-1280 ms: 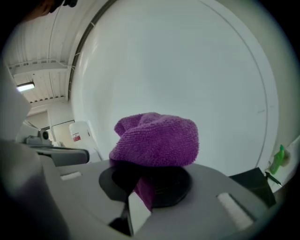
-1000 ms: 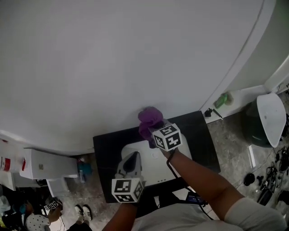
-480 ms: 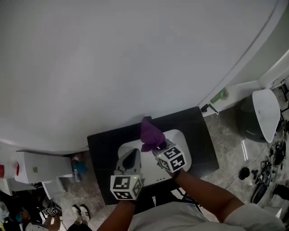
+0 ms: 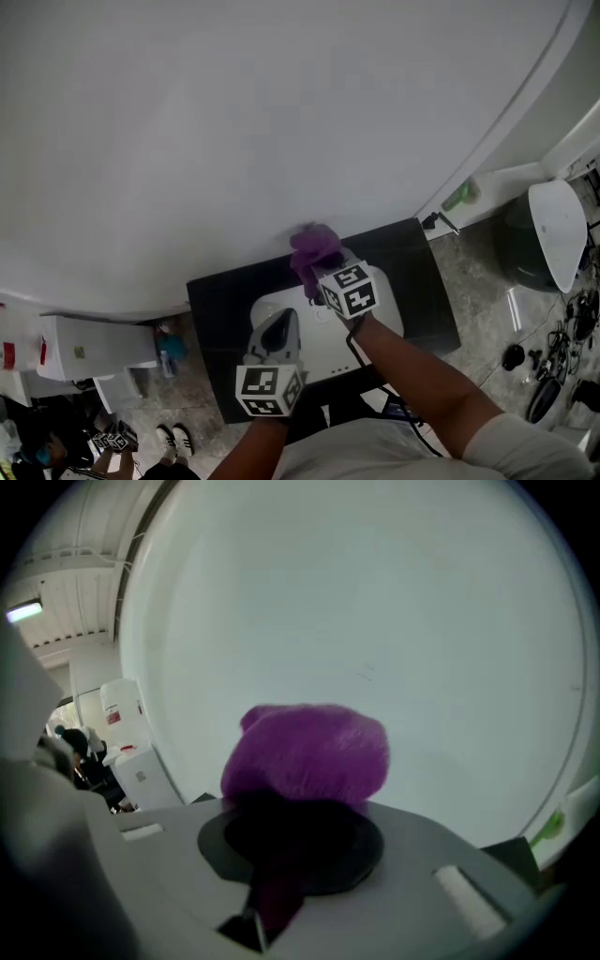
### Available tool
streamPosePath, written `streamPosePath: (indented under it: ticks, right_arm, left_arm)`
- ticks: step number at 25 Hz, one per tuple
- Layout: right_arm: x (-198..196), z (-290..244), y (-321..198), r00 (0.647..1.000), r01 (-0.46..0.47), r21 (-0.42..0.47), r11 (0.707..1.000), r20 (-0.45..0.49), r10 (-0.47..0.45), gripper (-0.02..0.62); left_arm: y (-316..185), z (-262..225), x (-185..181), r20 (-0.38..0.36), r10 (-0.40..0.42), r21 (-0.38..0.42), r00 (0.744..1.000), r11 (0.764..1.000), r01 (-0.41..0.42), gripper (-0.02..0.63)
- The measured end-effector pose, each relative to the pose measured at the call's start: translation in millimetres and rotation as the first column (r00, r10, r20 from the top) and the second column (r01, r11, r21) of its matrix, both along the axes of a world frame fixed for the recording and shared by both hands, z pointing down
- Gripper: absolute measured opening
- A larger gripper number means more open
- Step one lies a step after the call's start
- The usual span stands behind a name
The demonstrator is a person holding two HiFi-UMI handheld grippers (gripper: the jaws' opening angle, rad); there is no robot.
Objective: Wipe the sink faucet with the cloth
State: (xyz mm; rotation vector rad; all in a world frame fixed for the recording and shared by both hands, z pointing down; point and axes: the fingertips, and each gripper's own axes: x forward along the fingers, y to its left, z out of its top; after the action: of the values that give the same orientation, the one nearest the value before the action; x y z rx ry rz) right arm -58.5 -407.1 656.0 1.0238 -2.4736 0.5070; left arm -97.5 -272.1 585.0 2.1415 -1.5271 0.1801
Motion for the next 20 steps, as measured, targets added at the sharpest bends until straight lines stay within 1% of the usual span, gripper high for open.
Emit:
streamPosePath:
  ticks: [2,4,6,8,9,11,13,15,17,20]
  right_arm:
    - [2,1,24,1.0,0.021,0.007,1.0,0.002,-0.021,0.048]
    - [2,4,53,0.998,0.056,-0.004,0.998,0.0,-0.056,0.048]
    - [7,18,85,0.996,0.087,-0.046,0.995,-0.024,-0.088,0.048]
    - [18,37,104,0.996,0.074,-0.097,0.993,-0.038,-0.078,0.048]
    - [23,43,103,0.998,0.051,-0.107,0.993,-0.036,-0.055,0.048]
    - [27,46,86,1.0,0.009,-0.092,0.996,-0.027,-0.011,0.048]
    - [22,48,66,0.999,0.004,-0.079,0.997,-0.034,-0.007,0.048]
    - [16,57,57,0.999,0.015,-0.084,0.996,-0.048,-0.019,0.049]
    - [18,66,61,0.998,0.021,-0.089,0.996,-0.057,-0.026,0.051]
    - [24,69,87,0.996,0.046,-0.092,0.995,-0.066,-0.052,0.051]
  left_arm:
    - [1,1,-1,-0.004,-0.002,0.0,1.0,1.0,0.002,0.004]
    - [2,1,-3,-0.005,-0.009,0.001,1.0,1.0,0.009,0.004]
    - [4,-1,-3,-0.005,-0.011,0.002,1.0,1.0,0.011,0.005]
    - [6,-4,-3,-0.002,-0.009,0.003,1.0,1.0,0.009,0.005]
    - [7,-5,-3,-0.001,-0.009,0.004,1.0,1.0,0.009,0.005]
    - [8,-7,-4,0.001,-0.011,0.007,1.0,1.0,0.011,0.005]
    - [7,-8,-4,0.008,-0.013,0.01,1.0,1.0,0.013,0.005]
    - [8,-7,-5,0.019,-0.016,0.009,1.0,1.0,0.016,0.005]
    - [7,-5,-7,0.024,-0.022,0.008,0.999,1.0,0.021,0.004]
    - [5,-6,-10,0.027,-0.028,0.009,0.999,1.0,0.028,0.005]
